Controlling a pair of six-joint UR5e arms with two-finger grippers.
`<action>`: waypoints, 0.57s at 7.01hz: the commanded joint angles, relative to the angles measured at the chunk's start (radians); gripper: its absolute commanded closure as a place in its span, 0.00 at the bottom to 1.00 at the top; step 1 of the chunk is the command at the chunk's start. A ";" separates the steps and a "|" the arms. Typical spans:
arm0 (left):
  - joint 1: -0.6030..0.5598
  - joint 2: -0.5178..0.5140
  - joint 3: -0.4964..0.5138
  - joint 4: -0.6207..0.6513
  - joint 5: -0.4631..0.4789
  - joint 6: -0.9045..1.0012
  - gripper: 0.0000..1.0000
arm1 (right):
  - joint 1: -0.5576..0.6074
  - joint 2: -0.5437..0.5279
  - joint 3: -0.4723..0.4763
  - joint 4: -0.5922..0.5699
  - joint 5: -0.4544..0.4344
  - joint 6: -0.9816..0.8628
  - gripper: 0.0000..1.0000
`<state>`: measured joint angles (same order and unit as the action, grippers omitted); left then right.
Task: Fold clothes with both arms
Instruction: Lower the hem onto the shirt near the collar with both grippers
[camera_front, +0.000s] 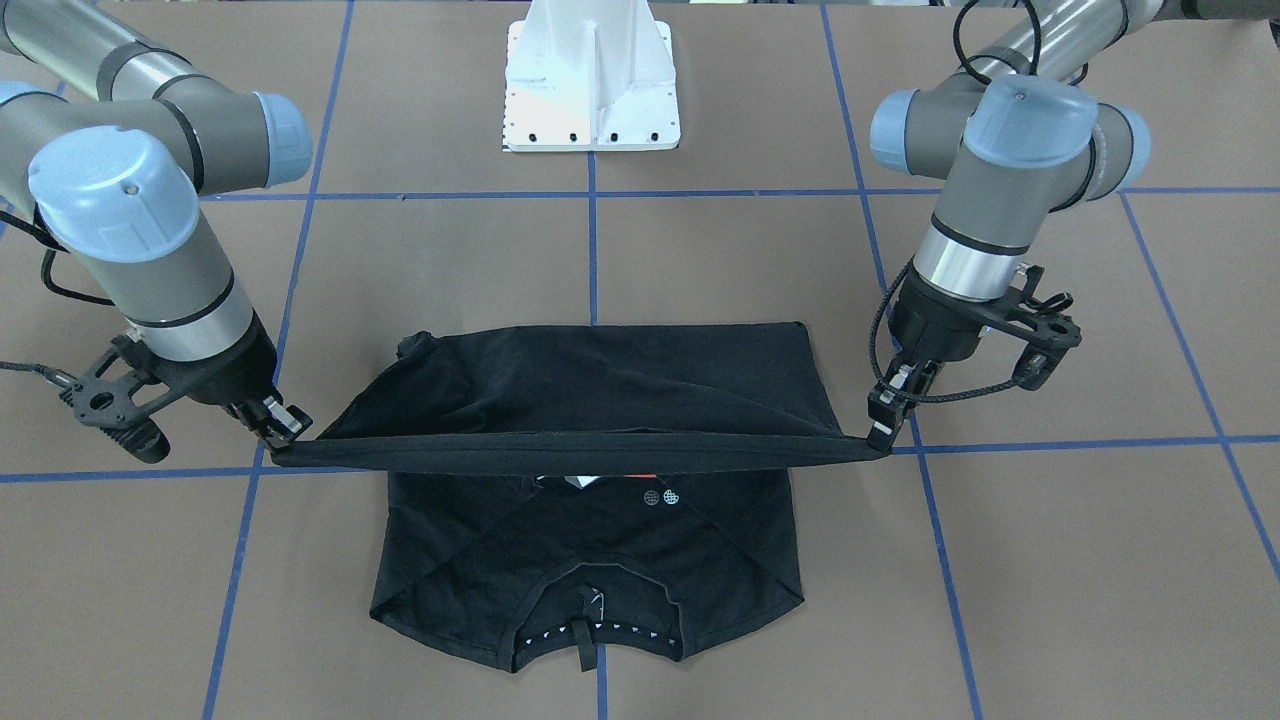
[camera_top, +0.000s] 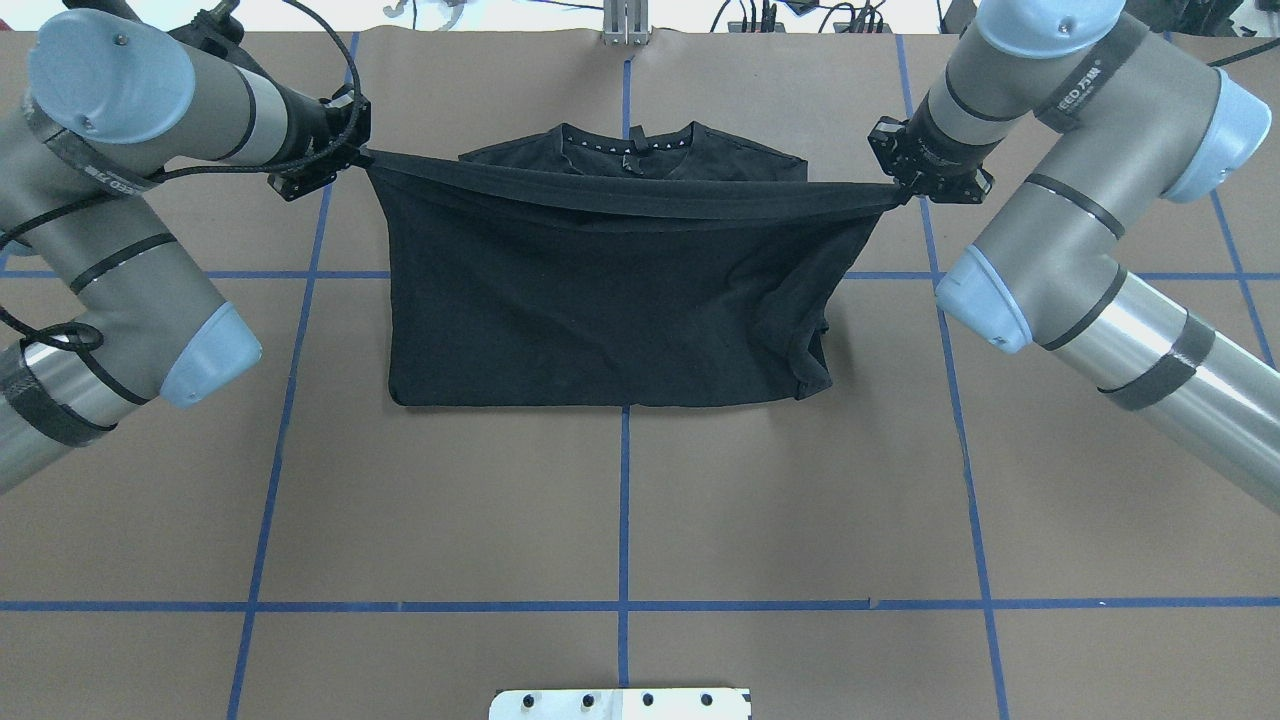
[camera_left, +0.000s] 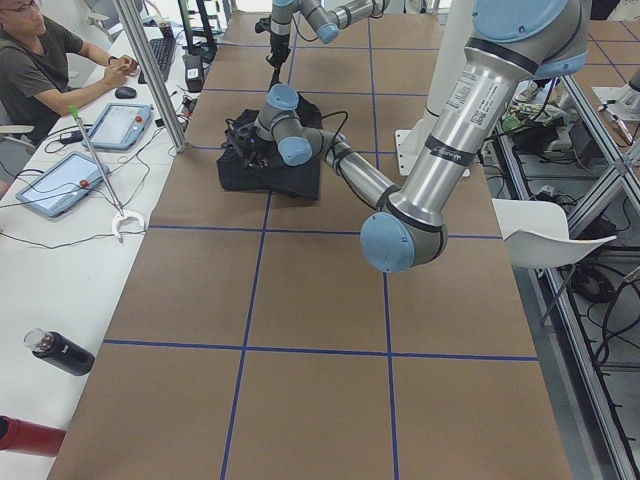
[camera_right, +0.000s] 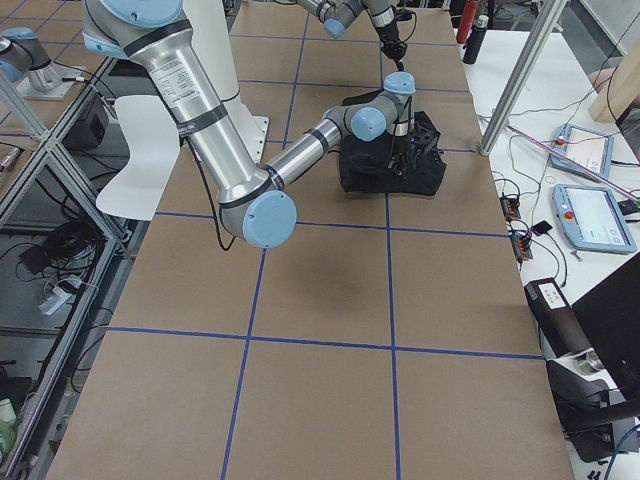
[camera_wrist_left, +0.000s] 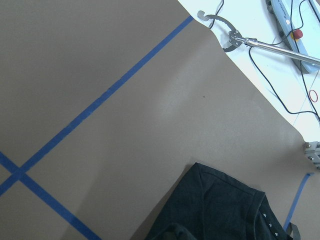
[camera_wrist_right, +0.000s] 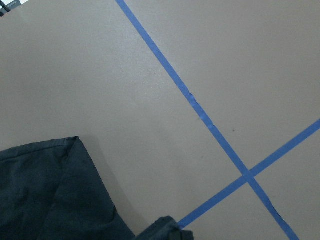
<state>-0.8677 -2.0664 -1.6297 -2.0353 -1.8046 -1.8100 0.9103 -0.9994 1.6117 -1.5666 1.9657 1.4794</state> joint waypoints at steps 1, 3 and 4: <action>-0.001 -0.027 0.143 -0.136 0.002 -0.005 1.00 | -0.004 0.034 -0.106 0.090 -0.002 -0.005 1.00; -0.001 -0.024 0.201 -0.190 0.005 0.000 1.00 | -0.002 0.125 -0.225 0.102 -0.004 -0.007 1.00; -0.002 -0.024 0.237 -0.207 0.007 0.001 1.00 | -0.004 0.143 -0.266 0.135 -0.005 -0.005 1.00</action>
<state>-0.8687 -2.0903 -1.4359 -2.2154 -1.7998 -1.8105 0.9075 -0.8893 1.4033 -1.4610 1.9621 1.4736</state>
